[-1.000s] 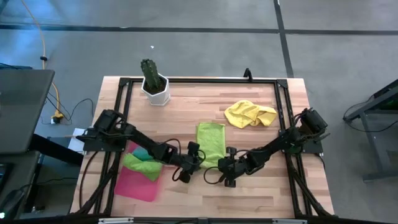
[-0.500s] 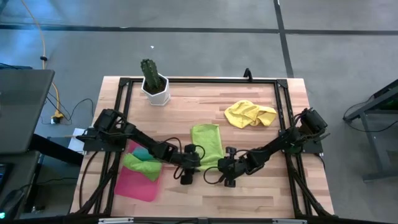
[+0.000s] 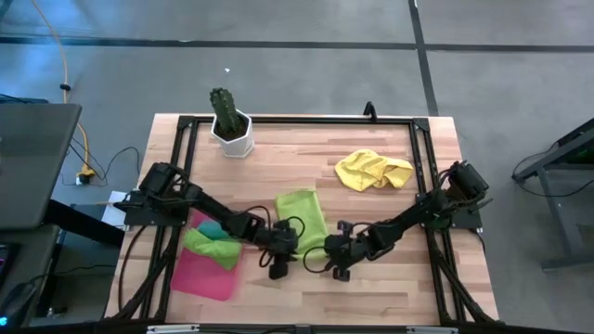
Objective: Roll microfiber towels into tight, uniform cylinder then place into a basket
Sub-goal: Roll the light green towel
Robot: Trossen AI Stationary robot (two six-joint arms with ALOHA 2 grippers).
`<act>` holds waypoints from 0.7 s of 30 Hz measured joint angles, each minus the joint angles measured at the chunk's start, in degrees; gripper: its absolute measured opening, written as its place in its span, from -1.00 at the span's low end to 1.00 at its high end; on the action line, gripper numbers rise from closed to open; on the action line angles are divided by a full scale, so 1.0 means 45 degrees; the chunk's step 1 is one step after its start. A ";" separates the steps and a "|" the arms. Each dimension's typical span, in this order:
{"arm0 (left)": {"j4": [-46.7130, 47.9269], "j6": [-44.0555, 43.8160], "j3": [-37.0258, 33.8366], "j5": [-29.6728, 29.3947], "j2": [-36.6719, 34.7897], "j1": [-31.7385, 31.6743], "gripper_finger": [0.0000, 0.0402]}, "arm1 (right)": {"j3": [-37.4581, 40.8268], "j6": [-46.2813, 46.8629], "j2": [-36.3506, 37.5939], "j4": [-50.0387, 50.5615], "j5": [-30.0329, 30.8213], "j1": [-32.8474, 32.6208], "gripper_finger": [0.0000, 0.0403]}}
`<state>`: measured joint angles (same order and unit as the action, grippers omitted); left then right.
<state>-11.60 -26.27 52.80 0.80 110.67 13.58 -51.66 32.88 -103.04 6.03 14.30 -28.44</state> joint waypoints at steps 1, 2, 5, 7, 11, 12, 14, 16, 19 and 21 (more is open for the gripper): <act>-0.0027 -0.0441 0.0000 0.0324 0.0000 -0.0048 -0.61 | 0.0000 0.0045 0.0000 -0.0049 -0.0241 0.0013 -0.47; -0.0078 -0.0811 0.0000 0.0704 0.0000 -0.0099 -0.62 | 0.0000 0.0054 0.0000 -0.0117 -0.0474 0.0023 -0.49; -0.0316 -0.1528 -0.0010 0.1852 0.0005 -0.0194 -0.67 | 0.0000 0.0095 0.0000 -0.0320 -0.1141 0.0141 -0.57; -0.0456 -0.1736 -0.0010 0.2239 0.0005 -0.0185 -0.73 | 0.0000 0.0168 0.0000 -0.0453 -0.1653 0.0278 -0.67; -0.0471 -0.2048 -0.0015 0.2619 0.0005 -0.0170 -0.85 | 0.0000 0.0179 0.0000 -0.0792 -0.2758 0.0648 -0.93; -0.0470 -0.2099 -0.0015 0.2680 0.0005 -0.0170 -0.88 | 0.0000 0.0186 0.0000 -0.0887 -0.3053 0.0774 -0.96; -0.0474 -0.2121 -0.0019 0.2837 0.0005 -0.0170 -0.94 | 0.0000 0.0525 0.0000 -0.1146 -0.3681 0.1032 -0.96; -0.0478 -0.2126 -0.0019 0.3031 0.0005 -0.0170 -0.97 | 0.0000 0.1140 0.0000 -0.1415 -0.4339 0.1376 -0.95; -0.0506 -0.2030 -0.0019 0.3251 0.0005 -0.0166 -0.98 | 0.0000 0.1676 0.0000 -0.1765 -0.5142 0.1936 -0.98; -0.0519 -0.2019 -0.0019 0.3328 0.0005 -0.0160 -0.97 | 0.0000 0.1701 0.0000 -0.1938 -0.5448 0.2246 -0.99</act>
<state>-13.93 -35.35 52.71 15.77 110.69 12.86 -51.66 40.53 -103.04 -2.69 -10.22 -18.33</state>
